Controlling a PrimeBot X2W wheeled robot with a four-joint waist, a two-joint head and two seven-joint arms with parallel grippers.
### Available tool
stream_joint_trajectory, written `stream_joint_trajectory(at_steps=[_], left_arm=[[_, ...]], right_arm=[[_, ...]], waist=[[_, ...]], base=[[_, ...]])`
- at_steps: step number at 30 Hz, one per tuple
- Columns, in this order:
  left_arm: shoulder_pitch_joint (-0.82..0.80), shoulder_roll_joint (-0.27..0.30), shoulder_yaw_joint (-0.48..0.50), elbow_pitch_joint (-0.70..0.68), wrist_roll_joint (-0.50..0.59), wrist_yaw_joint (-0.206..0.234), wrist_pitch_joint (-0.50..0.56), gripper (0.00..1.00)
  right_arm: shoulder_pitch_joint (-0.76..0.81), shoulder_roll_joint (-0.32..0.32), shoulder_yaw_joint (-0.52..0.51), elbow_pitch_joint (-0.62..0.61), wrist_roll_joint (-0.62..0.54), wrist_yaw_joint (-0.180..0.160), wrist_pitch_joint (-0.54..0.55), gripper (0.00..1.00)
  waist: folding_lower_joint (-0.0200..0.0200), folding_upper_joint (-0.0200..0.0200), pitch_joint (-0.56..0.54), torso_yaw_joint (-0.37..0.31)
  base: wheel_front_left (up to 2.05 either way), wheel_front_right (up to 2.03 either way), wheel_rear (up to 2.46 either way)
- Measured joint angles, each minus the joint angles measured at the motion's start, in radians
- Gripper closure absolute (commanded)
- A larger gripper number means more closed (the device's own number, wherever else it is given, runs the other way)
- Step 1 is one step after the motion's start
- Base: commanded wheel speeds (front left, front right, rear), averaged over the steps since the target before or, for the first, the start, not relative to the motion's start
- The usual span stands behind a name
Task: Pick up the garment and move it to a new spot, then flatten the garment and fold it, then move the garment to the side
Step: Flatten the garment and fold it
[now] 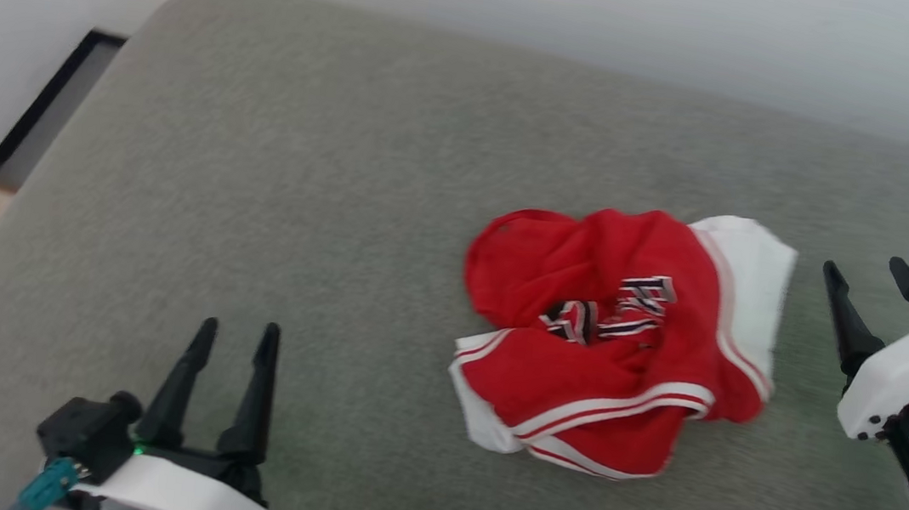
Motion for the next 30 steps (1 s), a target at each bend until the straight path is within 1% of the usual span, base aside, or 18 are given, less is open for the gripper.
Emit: stream_joint_trajectory(at_steps=[5, 9, 11, 13, 16, 19, 20, 21, 25, 28, 29, 30], left_arm=[[-0.03, -0.012, -0.041, 0.012, -0.004, 0.0, 0.0, 0.0], [-0.048, -0.015, -0.076, 0.035, -0.019, 0.0, 0.0, 0.0], [-0.06, -0.018, -0.086, 0.039, -0.021, 0.0, 0.0, 0.0], [-0.069, -0.021, -0.097, 0.042, -0.026, 0.0, 0.0, 0.0], [-0.08, -0.024, -0.106, 0.05, -0.028, 0.0, 0.0, 0.0], [-0.085, -0.026, -0.107, 0.056, -0.036, 0.0, 0.0, 0.0], [-0.085, -0.027, -0.106, 0.057, -0.037, 0.0, 0.0, 0.0], [-0.086, -0.028, -0.106, 0.057, -0.037, 0.0, 0.0, 0.0], [-0.087, -0.03, -0.094, 0.061, -0.041, 0.0, 0.0, 0.0], [-0.085, -0.024, -0.078, 0.059, -0.041, 0.0, 0.0, 0.0], [-0.084, -0.021, -0.075, 0.058, -0.041, 0.0, 0.0, 0.0], [-0.083, -0.016, -0.065, 0.055, -0.041, 0.0, 0.0, 0.0]], right_arm=[[-0.082, -0.066, 0.101, 0.106, 0.058, 0.0, 0.108, 0.0], [-0.135, -0.106, 0.193, 0.19, 0.107, 0.0, 0.23, 0.0], [-0.163, -0.119, 0.221, 0.229, 0.135, 0.0, 0.288, 0.0], [-0.196, -0.143, 0.263, 0.248, 0.151, 0.0, 0.346, 0.0], [-0.245, -0.161, 0.302, 0.279, 0.178, 0.0, 0.426, 0.0], [-0.287, -0.165, 0.328, 0.305, 0.219, 0.0, 0.488, 0.0], [-0.299, -0.169, 0.343, 0.309, 0.221, 0.0, 0.498, 0.67], [-0.308, -0.171, 0.351, 0.312, 0.23, 0.0, 0.5, 1.0], [-0.332, -0.174, 0.367, 0.326, 0.271, 0.0, 0.497, 1.0], [-0.335, -0.188, 0.376, 0.307, 0.3, 0.002, 0.488, 1.0], [-0.33, -0.198, 0.377, 0.296, 0.31, 0.002, 0.487, 1.0], [-0.31, -0.229, 0.373, 0.266, 0.334, 0.002, 0.483, 1.0]], waist=[[0.0001, 0.0, 0.037, 0.062], [0.0001, 0.0, 0.064, 0.106], [0.0001, 0.0, 0.079, 0.124], [0.0001, 0.0, 0.094, 0.14], [0.0, 0.0, 0.114, 0.16], [0.0001, 0.0001, 0.128, 0.173], [0.0001, 0.0, 0.131, 0.175], [0.0001, 0.0, 0.133, 0.176], [0.0001, 0.0, 0.13, 0.164], [0.0001, 0.0, 0.123, 0.144], [0.0, 0.0, 0.121, 0.136], [0.0001, 0.0, 0.114, 0.117]], base=[[0.0, 0.0, 0.0], [0.0, 0.0, 0.0], [0.0, 0.0, 0.0], [0.0, 0.0, 0.0], [0.0, 0.0, 0.0], [0.0, 0.0, 0.0], [0.0, 0.0, 0.0], [0.0, 0.0, 0.0], [0.0, 0.0, 0.0], [0.0, 0.0, 0.0], [0.0, 0.0, 0.0], [0.0, 0.0, 0.0]])
